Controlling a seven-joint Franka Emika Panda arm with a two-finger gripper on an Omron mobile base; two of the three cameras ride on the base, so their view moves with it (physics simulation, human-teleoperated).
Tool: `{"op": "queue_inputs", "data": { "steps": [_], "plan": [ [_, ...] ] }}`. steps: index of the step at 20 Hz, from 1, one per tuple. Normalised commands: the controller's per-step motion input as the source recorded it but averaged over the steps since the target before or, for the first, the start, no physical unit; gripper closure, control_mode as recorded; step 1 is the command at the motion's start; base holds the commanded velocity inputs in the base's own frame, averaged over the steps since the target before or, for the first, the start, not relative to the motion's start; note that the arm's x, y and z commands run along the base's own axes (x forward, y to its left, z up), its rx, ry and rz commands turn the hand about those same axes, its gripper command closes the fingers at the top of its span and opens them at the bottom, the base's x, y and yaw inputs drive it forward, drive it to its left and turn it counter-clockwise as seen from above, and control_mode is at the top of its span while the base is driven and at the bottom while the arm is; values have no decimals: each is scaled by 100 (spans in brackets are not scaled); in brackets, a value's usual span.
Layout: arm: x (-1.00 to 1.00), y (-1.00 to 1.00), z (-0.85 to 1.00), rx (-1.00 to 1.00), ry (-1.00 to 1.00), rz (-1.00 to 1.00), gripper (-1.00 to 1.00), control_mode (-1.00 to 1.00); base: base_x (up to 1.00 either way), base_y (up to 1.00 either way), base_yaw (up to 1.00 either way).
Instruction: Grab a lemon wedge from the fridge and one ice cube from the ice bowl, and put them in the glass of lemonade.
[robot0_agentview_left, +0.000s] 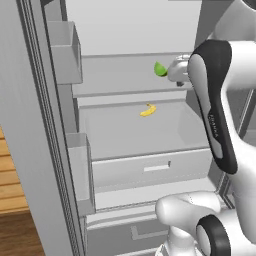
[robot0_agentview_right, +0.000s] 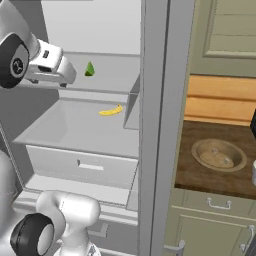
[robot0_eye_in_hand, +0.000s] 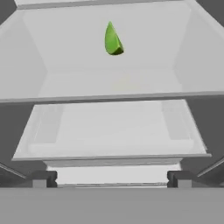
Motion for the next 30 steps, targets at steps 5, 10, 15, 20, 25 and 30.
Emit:
{"op": "queue_inputs", "data": {
  "steps": [5, 10, 15, 20, 25, 30],
  "plan": [
    [84, -22, -52, 0, -2, 8, -100, -100, 0, 0, 0],
    [74, -2, 26, -1, -2, 9, -100, -100, 0, 0, 0],
    [75, 0, 41, -5, 0, 8, -100, -100, 0, 0, 0],
    [93, 0, 0, 0, 0, 5, -100, -100, 0, 0, 0],
    [79, 1, -2, -1, 0, 5, -100, -100, 0, 0, 0],
    [61, 5, -14, -5, 12, 4, -100, -100, 0, 0, 0]
  ]
}}
